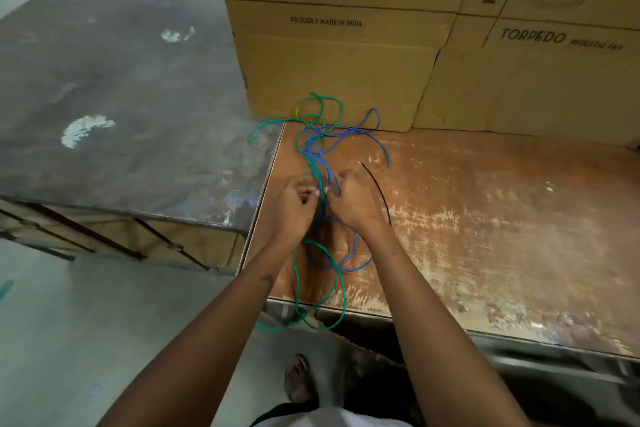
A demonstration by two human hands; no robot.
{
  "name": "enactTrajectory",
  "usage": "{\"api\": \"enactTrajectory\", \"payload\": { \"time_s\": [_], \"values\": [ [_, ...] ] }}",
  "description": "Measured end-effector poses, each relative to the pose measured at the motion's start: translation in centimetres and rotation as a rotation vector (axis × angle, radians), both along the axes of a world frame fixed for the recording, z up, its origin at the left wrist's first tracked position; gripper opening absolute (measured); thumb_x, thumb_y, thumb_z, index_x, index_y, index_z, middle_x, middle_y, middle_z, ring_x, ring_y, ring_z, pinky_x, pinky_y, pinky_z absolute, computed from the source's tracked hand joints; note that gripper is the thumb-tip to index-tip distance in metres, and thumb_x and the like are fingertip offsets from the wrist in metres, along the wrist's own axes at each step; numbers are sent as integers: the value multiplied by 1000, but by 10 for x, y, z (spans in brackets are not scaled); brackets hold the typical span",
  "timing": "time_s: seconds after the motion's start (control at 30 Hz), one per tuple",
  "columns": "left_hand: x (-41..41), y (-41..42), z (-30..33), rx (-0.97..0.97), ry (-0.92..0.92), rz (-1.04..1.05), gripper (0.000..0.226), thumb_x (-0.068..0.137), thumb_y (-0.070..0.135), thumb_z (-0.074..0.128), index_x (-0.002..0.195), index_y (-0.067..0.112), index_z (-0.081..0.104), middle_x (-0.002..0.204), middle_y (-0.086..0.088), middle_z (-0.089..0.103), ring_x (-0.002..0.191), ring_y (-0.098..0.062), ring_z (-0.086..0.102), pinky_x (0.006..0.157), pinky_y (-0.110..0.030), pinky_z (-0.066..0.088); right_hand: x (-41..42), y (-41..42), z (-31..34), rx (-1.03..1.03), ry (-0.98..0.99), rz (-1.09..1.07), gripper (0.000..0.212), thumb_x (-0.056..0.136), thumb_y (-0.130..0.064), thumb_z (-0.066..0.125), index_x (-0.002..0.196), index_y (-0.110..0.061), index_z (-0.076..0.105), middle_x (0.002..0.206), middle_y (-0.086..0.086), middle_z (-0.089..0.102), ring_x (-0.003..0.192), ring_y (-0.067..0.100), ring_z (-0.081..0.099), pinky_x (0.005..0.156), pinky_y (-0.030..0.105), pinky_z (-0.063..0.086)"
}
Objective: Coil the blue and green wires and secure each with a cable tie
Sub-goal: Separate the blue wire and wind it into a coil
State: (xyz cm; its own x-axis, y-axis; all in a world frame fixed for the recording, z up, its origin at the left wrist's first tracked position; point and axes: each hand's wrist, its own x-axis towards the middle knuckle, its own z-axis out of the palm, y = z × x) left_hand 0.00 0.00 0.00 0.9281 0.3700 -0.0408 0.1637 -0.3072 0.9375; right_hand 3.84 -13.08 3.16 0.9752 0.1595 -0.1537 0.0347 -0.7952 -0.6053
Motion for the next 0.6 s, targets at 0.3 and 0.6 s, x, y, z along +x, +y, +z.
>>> {"api": "enactTrajectory", "payload": {
  "time_s": [0.3, 0.6],
  "values": [
    [15, 7, -26, 183, 62, 48, 42, 73, 5, 83, 91, 28, 53, 75, 6, 61, 67, -20, 63, 70, -42, 58, 16, -1, -6, 136, 172, -77, 26, 96, -15, 73, 118, -3, 73, 119, 21, 76, 114, 35, 70, 93, 40, 55],
    [18, 4, -35, 170, 64, 79, 33, 77, 3, 83, 79, 28, 63, 81, -3, 72, 69, -16, 62, 71, -36, 55, 15, 2, -21, 167, 158, -110, 29, 84, -33, 85, 106, -16, 77, 102, 9, 80, 100, 30, 76, 77, 38, 60]
  ]
}}
